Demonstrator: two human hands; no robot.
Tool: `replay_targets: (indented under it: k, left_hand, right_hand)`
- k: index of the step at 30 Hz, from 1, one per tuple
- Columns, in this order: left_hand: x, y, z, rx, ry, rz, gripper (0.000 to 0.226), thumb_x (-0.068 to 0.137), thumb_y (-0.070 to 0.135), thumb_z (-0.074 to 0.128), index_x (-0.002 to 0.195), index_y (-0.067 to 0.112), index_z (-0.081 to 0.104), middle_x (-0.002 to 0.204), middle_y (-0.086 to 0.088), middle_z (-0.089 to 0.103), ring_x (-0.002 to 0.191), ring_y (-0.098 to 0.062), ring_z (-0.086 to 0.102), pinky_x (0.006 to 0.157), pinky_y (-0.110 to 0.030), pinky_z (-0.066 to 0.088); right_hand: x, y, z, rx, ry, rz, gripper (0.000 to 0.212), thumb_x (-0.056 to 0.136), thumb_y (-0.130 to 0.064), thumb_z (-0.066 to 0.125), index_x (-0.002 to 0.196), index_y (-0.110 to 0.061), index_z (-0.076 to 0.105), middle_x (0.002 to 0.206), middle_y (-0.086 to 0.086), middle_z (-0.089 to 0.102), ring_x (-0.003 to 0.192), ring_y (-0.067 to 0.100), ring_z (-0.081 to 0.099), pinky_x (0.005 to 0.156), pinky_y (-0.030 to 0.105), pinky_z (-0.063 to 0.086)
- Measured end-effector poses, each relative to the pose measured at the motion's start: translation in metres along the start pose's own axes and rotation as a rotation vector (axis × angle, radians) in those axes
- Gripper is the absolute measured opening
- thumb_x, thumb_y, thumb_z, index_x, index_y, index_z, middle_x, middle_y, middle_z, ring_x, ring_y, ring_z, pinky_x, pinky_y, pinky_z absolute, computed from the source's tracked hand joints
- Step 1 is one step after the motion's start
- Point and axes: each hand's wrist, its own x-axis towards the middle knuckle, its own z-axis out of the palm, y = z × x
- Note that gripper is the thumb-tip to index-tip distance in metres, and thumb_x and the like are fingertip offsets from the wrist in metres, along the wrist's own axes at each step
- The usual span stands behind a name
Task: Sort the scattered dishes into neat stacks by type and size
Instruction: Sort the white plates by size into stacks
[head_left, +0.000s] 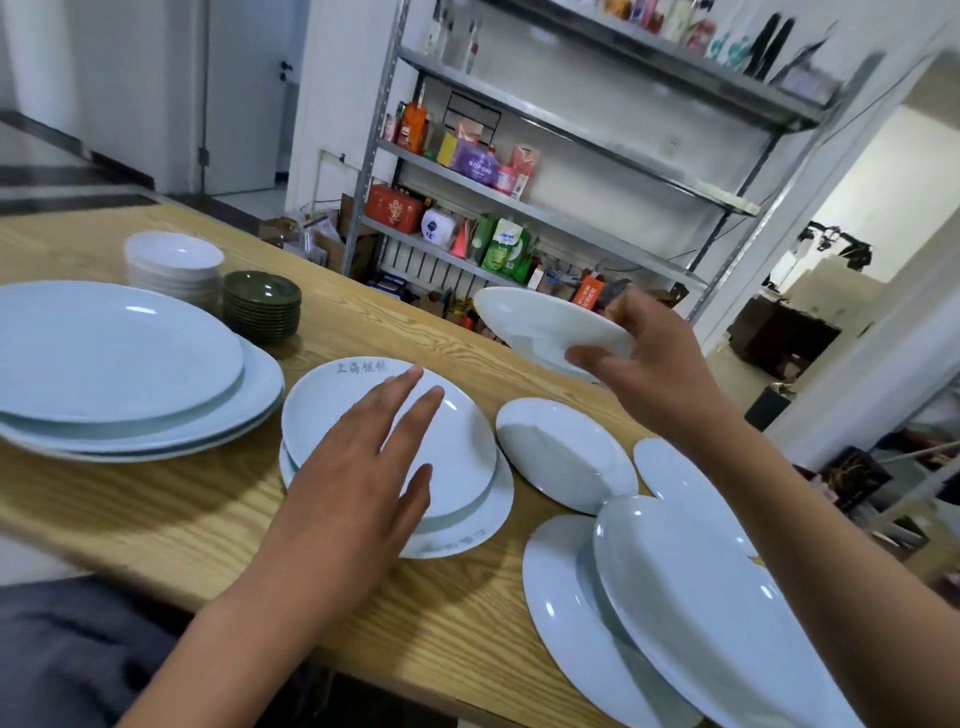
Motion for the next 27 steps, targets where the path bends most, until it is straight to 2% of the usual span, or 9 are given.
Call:
replay_targets:
  k: [4, 7, 10, 13, 15, 18, 23, 25, 27]
  left_hand:
    - [-0.001, -0.003, -0.01, -0.035, 0.075, -0.02, 0.076, 0.082, 0.018, 0.066, 0.148, 0.021, 0.027, 0.155, 0.0, 0.025, 0.139, -0.022, 0.03, 0.101, -0.037, 0.036]
    - [0.003, 0.0, -0.014, -0.054, 0.107, 0.03, 0.08, 0.078, 0.016, 0.073, 0.146, 0.023, 0.031, 0.154, -0.003, 0.028, 0.139, -0.025, 0.029, 0.103, -0.039, 0.034]
    - [0.004, 0.001, -0.016, -0.06, 0.098, 0.135, 0.058, 0.084, 0.02, 0.07, 0.137, 0.021, 0.047, 0.15, -0.003, 0.037, 0.141, -0.025, 0.027, 0.105, -0.046, 0.037]
    - [0.004, -0.003, -0.017, -0.041, 0.026, 0.198, 0.031, 0.08, 0.029, 0.062, 0.109, 0.021, 0.068, 0.135, 0.001, 0.056, 0.136, -0.027, 0.036, 0.09, -0.055, 0.046]
    - [0.004, -0.002, -0.016, -0.03, -0.009, 0.196, 0.03, 0.077, 0.034, 0.055, 0.099, 0.023, 0.073, 0.116, 0.007, 0.068, 0.124, -0.028, 0.051, 0.078, -0.051, 0.051]
    - [0.001, -0.003, -0.008, 0.037, -0.075, 0.182, 0.024, 0.063, 0.027, 0.064, 0.083, 0.025, 0.077, 0.096, 0.01, 0.074, 0.107, -0.031, 0.064, 0.062, -0.049, 0.053]
    - [-0.002, -0.011, 0.0, 0.119, -0.203, 0.157, 0.019, 0.052, 0.027, 0.064, 0.068, 0.029, 0.074, 0.086, 0.014, 0.074, 0.099, -0.03, 0.068, 0.054, -0.044, 0.052]
    - [-0.002, -0.008, 0.001, 0.097, -0.27, 0.08, 0.015, 0.06, 0.025, 0.065, 0.071, 0.028, 0.074, 0.093, 0.014, 0.073, 0.11, -0.029, 0.063, 0.062, -0.048, 0.051]
    - [-0.003, -0.007, 0.001, 0.021, -0.369, -0.074, 0.018, 0.083, 0.023, 0.064, 0.096, 0.031, 0.074, 0.117, 0.018, 0.065, 0.135, -0.019, 0.041, 0.093, -0.051, 0.042]
  right_hand:
    - [-0.027, -0.007, 0.022, -0.085, 0.008, -0.294, 0.028, 0.082, -0.012, 0.074, 0.078, -0.019, 0.048, 0.087, -0.011, 0.067, 0.075, 0.007, 0.059, 0.063, 0.038, 0.052]
    - [-0.045, -0.013, 0.035, -0.104, 0.025, -0.517, 0.03, 0.081, 0.001, 0.069, 0.083, -0.02, 0.046, 0.09, 0.0, 0.069, 0.081, 0.019, 0.064, 0.063, 0.04, 0.052]
    - [-0.062, -0.019, 0.045, -0.176, 0.016, -0.756, 0.024, 0.083, 0.005, 0.064, 0.09, -0.016, 0.054, 0.096, 0.009, 0.069, 0.091, 0.03, 0.067, 0.069, 0.039, 0.053]
    - [-0.074, -0.018, 0.052, -0.267, 0.004, -0.842, 0.01, 0.083, 0.006, 0.061, 0.083, -0.004, 0.064, 0.098, 0.011, 0.068, 0.092, 0.029, 0.065, 0.071, 0.038, 0.051]
    - [-0.077, -0.015, 0.056, -0.247, -0.058, -0.789, 0.012, 0.084, 0.003, 0.058, 0.084, -0.009, 0.057, 0.098, 0.008, 0.067, 0.092, 0.028, 0.063, 0.072, 0.036, 0.05]
    - [-0.079, -0.005, 0.062, -0.221, -0.282, -0.602, 0.017, 0.079, -0.001, 0.056, 0.087, -0.016, 0.052, 0.104, 0.002, 0.063, 0.1, 0.024, 0.058, 0.08, 0.037, 0.05]
    - [-0.083, 0.018, 0.058, -0.298, -0.441, -0.351, 0.046, 0.08, 0.003, 0.055, 0.122, -0.015, 0.058, 0.133, 0.0, 0.054, 0.127, 0.017, 0.044, 0.104, 0.02, 0.03]
    - [-0.082, 0.024, 0.053, -0.333, -0.483, -0.26, 0.061, 0.078, 0.012, 0.046, 0.132, -0.016, 0.052, 0.143, -0.001, 0.045, 0.135, 0.014, 0.034, 0.104, 0.006, 0.014]
    - [-0.082, 0.029, 0.049, -0.34, -0.544, -0.186, 0.071, 0.076, 0.016, 0.041, 0.137, -0.019, 0.047, 0.149, -0.004, 0.037, 0.139, 0.011, 0.027, 0.101, 0.001, 0.006]
